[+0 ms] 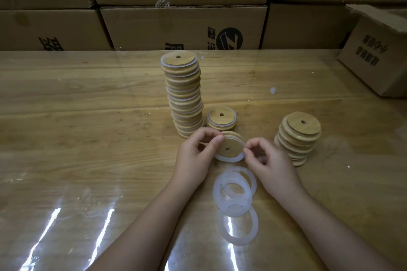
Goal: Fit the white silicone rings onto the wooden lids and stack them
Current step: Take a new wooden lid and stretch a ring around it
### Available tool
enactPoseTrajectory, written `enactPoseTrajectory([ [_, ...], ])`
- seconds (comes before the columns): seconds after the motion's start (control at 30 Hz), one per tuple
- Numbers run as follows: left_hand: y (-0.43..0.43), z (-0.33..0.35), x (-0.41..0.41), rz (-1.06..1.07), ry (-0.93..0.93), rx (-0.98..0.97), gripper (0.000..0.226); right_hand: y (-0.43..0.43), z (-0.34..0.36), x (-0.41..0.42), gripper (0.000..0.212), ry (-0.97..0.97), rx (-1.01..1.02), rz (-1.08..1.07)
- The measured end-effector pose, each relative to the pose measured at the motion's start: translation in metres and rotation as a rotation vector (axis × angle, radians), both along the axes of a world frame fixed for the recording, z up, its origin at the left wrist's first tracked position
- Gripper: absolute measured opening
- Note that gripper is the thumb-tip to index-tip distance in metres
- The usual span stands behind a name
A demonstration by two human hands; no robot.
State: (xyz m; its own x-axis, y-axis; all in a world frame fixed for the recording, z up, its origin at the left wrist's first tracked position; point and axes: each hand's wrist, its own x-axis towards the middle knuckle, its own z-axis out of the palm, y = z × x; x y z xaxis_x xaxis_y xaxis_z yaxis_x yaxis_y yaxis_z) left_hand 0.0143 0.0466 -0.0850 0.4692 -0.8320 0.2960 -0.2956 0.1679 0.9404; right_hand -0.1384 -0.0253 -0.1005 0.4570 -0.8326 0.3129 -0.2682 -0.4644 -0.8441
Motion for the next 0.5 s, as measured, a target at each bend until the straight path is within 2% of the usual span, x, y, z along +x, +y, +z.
enactPoseTrajectory([
  [0.17, 0.0003, 0.0005, 0.0003, -0.014, 0.005, -0.001, 0.009, -0.0001, -0.0002, 0.0003, 0.011, 0.032, 0.020, 0.000],
  [0.3, 0.0007, -0.0018, -0.0010, -0.048, -0.035, 0.007, 0.013, 0.0008, 0.0006, -0.0020, 0.015, -0.041, -0.013, -0.067],
  [0.4, 0.0018, -0.0027, -0.0055, -0.082, -0.121, -0.019, 0.019, 0.0009, 0.0046, -0.0021, 0.021, -0.106, -0.127, -0.074],
  [0.5, 0.0018, -0.0035, -0.0071, -0.086, -0.209, -0.054, 0.015, 0.0035, 0.0081, -0.0005, 0.012, -0.107, -0.259, -0.017],
])
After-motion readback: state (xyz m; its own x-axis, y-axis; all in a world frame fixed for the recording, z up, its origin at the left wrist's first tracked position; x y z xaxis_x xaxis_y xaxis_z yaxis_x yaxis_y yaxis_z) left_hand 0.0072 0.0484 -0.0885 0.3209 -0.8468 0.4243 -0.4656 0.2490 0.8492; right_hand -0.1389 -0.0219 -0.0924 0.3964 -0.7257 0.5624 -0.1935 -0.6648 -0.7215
